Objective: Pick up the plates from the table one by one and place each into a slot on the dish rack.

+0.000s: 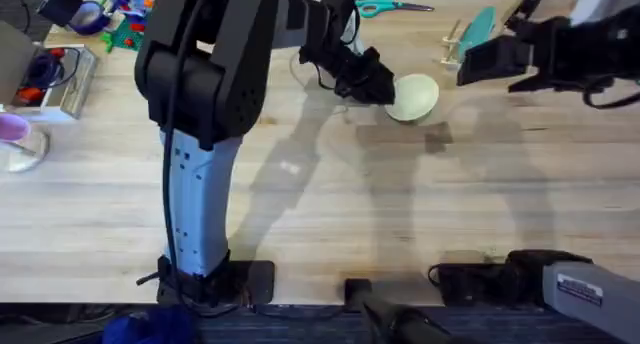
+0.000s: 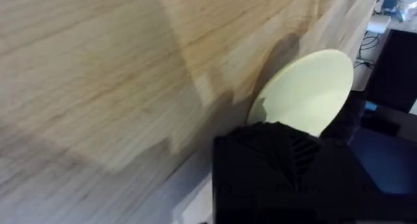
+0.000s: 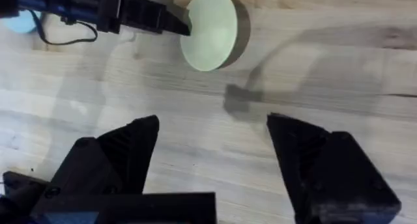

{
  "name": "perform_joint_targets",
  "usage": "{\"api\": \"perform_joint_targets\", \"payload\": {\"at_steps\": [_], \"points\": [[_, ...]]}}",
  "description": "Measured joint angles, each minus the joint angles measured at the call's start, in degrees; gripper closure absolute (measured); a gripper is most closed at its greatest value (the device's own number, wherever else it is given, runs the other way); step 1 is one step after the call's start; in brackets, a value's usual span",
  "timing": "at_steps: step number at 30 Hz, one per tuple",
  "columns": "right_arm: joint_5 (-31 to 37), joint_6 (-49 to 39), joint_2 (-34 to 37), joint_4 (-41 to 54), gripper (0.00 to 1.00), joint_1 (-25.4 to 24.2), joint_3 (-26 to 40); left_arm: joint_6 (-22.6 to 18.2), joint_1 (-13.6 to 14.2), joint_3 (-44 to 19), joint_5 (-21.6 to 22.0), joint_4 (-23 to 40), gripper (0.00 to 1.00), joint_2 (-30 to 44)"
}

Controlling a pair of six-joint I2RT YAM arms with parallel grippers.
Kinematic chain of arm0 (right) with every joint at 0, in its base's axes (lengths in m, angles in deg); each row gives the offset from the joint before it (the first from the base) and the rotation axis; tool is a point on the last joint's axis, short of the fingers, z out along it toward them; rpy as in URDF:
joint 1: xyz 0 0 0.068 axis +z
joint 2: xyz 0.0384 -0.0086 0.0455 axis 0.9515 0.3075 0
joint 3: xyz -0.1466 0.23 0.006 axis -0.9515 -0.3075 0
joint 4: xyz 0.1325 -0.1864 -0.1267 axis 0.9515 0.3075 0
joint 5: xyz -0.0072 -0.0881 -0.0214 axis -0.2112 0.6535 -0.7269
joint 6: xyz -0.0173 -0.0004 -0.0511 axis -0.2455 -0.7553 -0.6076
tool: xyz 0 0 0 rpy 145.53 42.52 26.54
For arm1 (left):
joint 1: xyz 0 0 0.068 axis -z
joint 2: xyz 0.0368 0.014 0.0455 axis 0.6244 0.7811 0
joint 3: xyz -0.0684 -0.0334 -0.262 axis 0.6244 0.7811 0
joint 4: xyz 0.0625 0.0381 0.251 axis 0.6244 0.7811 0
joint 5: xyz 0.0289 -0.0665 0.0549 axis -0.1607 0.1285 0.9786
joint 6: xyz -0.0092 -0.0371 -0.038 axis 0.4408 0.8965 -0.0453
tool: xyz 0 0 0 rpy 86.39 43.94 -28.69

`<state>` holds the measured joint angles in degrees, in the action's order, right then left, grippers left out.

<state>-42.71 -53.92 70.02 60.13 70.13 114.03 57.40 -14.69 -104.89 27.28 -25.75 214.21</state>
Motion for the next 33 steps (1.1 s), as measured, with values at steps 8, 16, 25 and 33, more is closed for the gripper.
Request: {"api": "perform_joint_targets", "payload": {"at_steps": [8,16,25,33], "points": [[-5.9,-2.1,7.1,0.0,0.014,-2.9,0.0,0.0,0.0,0.0,0.0,-0.2,0.959,0.0],[-11.1,-5.1,11.5,-2.4,0.014,-7.9,0.0,0.0,0.0,0.0,0.0,-0.2,0.959,0.0],[-13.0,-3.2,18.5,-9.8,0.014,-8.0,0.0,0.0,0.0,0.0,0.0,-0.4,0.959,0.0],[-17.2,-0.8,25.0,-13.7,0.014,-8.0,0.0,0.0,0.0,0.0,0.0,-0.4,0.959,0.0]]}}
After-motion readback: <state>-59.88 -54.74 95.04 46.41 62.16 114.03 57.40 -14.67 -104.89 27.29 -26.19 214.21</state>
